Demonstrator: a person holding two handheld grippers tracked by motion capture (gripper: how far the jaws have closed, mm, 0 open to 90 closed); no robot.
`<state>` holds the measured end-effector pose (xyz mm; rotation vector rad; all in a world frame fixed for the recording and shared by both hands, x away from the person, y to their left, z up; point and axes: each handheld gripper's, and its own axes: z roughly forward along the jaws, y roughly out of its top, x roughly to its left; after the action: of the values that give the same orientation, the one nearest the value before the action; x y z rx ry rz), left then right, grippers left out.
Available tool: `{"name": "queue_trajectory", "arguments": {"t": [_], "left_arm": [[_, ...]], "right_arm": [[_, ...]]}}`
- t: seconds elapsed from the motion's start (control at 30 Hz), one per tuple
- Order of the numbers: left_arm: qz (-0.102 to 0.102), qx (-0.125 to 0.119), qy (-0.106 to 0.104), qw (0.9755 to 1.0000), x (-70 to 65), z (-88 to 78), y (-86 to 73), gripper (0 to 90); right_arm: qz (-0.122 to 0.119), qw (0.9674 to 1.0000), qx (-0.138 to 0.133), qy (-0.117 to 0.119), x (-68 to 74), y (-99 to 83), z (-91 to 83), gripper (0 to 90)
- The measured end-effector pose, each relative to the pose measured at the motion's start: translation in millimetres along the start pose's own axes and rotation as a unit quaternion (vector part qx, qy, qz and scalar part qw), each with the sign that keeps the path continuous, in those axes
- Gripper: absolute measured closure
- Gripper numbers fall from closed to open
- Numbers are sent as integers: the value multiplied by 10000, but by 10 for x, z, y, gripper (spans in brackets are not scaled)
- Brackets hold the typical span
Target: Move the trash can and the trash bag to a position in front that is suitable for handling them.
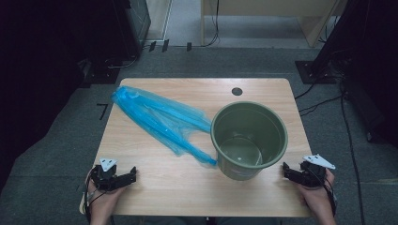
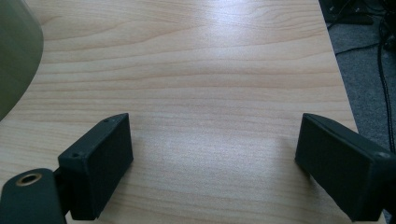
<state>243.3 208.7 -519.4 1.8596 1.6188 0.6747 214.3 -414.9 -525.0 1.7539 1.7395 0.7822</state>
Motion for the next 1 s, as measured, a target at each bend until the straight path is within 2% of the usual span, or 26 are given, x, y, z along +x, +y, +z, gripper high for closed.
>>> {"name": "queue_trajectory", "arguments": {"t": [0.2, 0.33, 0.37, 0.4, 0.73, 0.77, 0.8, 1.0], "left_arm": [[122, -51, 78, 9999, -39, 6, 13, 0], [48, -71, 67, 9999, -32, 9, 29, 0], [29, -101, 25, 9999, -32, 5, 37, 0], [-37, -229, -129, 9996, -41, -5, 60, 0], [-81, -376, -427, 9983, -210, 57, 165, 0], [-74, -390, -467, 9981, -239, 68, 177, 0], [27, -384, -518, 9979, -299, 83, 206, 0], [9, -474, -724, 9962, -441, 90, 274, 0]], "right_arm": [[-27, 10000, 5, 8, 0, 3, 2, 107], [-35, 10000, 0, 17, 3, 5, 5, 109], [-37, 10000, -2, 14, 3, 5, 5, 109], [-38, 10000, -3, 13, 4, 5, 5, 109], [-43, 10000, -6, 14, 9, 8, 8, 109], [-53, 10000, -9, 13, 8, 8, 9, 109], [-47, 10000, -6, 27, 11, 9, 10, 110], [-58, 10000, -9, 35, 14, 11, 12, 110]]}}
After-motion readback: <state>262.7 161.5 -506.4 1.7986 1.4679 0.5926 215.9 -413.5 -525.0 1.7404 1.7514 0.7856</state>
